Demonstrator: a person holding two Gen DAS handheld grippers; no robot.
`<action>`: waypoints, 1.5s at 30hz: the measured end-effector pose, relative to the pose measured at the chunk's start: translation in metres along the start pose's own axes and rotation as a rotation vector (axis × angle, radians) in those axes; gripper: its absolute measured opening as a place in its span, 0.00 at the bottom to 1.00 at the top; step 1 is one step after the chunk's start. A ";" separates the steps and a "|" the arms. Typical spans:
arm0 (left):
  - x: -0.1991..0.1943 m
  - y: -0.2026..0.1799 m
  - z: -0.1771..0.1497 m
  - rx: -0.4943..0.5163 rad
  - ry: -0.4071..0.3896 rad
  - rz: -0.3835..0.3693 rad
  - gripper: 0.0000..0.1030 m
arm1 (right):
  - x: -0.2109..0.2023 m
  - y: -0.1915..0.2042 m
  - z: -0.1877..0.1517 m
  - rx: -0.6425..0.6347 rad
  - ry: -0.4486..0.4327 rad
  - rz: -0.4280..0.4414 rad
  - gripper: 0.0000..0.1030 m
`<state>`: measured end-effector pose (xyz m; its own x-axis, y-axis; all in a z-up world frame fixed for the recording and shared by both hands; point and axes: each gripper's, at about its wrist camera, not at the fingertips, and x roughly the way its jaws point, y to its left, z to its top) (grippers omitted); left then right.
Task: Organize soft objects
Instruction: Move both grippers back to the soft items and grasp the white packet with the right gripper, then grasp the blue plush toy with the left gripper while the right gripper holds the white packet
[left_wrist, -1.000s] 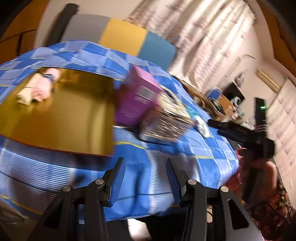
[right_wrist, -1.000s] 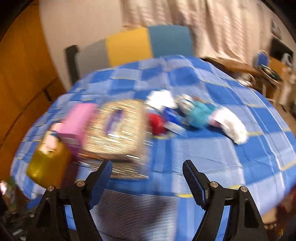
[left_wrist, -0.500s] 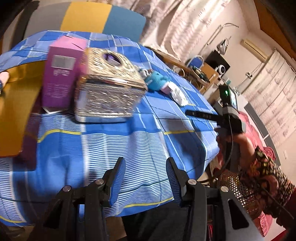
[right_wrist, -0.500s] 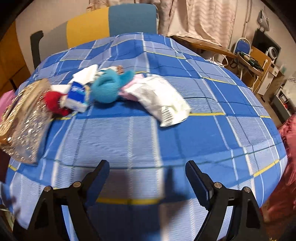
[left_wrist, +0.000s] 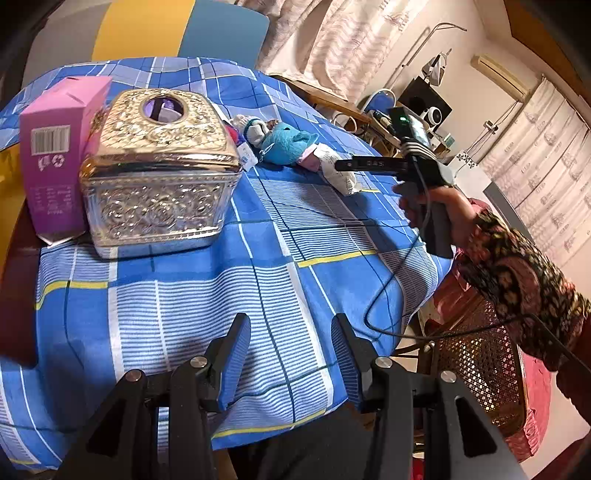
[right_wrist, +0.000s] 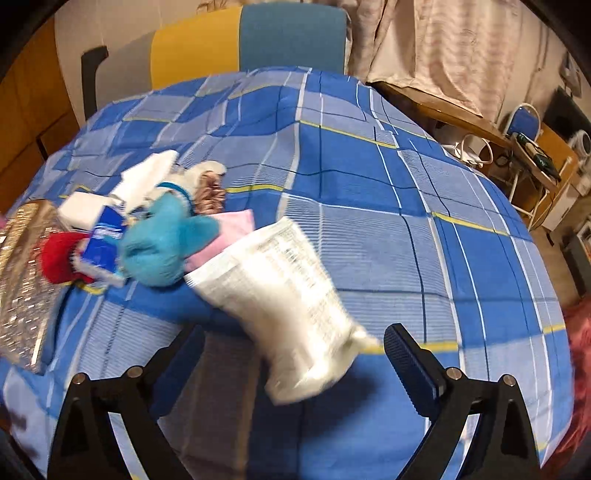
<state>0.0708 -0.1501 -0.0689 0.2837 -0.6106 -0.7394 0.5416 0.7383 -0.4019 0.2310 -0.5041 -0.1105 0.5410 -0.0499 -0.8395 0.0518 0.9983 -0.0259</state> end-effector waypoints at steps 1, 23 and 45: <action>0.001 -0.001 0.002 0.002 0.000 0.007 0.44 | 0.007 -0.001 0.003 -0.015 0.017 0.013 0.96; 0.050 -0.047 0.071 0.048 -0.001 0.016 0.44 | -0.003 -0.016 -0.036 0.165 0.072 0.164 0.61; 0.209 -0.033 0.200 -0.048 0.114 0.312 0.57 | -0.022 -0.034 -0.080 0.331 0.098 0.171 0.60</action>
<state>0.2699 -0.3592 -0.1020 0.3376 -0.3192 -0.8855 0.4041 0.8988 -0.1700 0.1495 -0.5351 -0.1344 0.4832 0.1352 -0.8650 0.2450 0.9277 0.2819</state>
